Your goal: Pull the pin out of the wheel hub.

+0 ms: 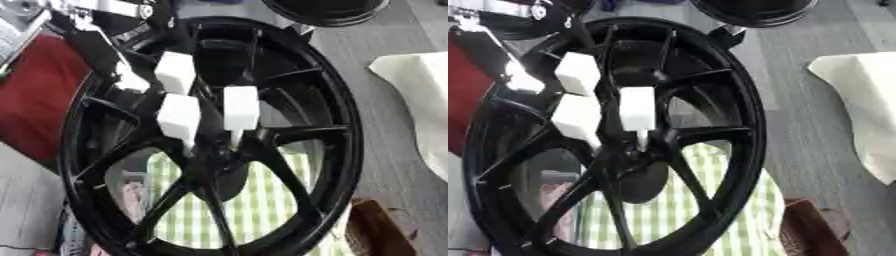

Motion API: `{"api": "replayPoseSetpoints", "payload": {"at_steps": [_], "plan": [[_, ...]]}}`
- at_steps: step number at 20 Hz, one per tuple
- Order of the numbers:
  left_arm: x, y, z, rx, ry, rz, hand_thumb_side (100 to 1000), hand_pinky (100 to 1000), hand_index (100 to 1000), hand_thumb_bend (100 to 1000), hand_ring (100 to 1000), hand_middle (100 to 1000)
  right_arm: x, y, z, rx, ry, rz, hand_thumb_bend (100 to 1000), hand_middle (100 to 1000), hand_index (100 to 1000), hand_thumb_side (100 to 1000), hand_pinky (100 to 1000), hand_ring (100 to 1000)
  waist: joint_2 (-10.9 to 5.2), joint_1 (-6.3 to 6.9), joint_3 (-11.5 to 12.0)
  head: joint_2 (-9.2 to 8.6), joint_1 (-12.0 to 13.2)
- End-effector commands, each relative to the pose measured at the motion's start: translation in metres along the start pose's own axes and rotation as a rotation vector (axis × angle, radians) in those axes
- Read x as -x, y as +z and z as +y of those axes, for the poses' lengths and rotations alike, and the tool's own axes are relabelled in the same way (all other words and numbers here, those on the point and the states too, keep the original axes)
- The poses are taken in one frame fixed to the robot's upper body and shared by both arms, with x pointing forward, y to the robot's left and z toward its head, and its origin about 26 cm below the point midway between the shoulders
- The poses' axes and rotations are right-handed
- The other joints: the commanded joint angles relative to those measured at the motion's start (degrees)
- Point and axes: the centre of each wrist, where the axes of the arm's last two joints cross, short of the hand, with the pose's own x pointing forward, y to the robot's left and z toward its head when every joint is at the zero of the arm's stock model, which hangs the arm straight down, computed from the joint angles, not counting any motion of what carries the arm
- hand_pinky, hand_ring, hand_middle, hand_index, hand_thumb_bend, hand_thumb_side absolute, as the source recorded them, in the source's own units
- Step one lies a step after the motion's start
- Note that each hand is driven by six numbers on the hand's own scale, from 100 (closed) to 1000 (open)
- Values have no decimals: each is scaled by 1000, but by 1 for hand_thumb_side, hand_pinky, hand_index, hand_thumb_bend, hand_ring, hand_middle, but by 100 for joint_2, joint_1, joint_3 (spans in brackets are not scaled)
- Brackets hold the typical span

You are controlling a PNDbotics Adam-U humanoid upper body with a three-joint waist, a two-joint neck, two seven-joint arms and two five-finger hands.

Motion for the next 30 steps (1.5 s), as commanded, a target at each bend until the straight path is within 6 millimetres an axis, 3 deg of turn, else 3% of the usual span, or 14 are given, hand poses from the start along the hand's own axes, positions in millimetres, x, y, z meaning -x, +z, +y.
{"api": "replayPoseSetpoints", "payload": {"at_steps": [1, 19, 24, 30], "plan": [[1, 6, 9, -14, -30, 19, 343, 888, 885, 374, 892, 808, -5, -4, -1, 1, 3, -27, 100, 640, 697, 715, 684, 710, -85, -19, -6, -76, 27], [0, -2, 9, -12, 3, -19, 310, 855, 795, 305, 807, 698, -6, -4, 1, 12, 2, -19, 100, 640, 697, 718, 684, 711, -57, -30, -9, -74, 88], [0, -2, 9, -14, 8, -12, 185, 814, 676, 205, 735, 605, -6, -3, 1, 16, 4, -15, 100, 640, 697, 720, 684, 712, -49, -34, -11, -81, 92], [-1, -1, 12, -29, 36, -8, 227, 804, 597, 143, 709, 575, -5, -3, 1, 14, 8, -14, 100, 641, 698, 720, 685, 712, -50, -38, -4, -84, 93]]}}
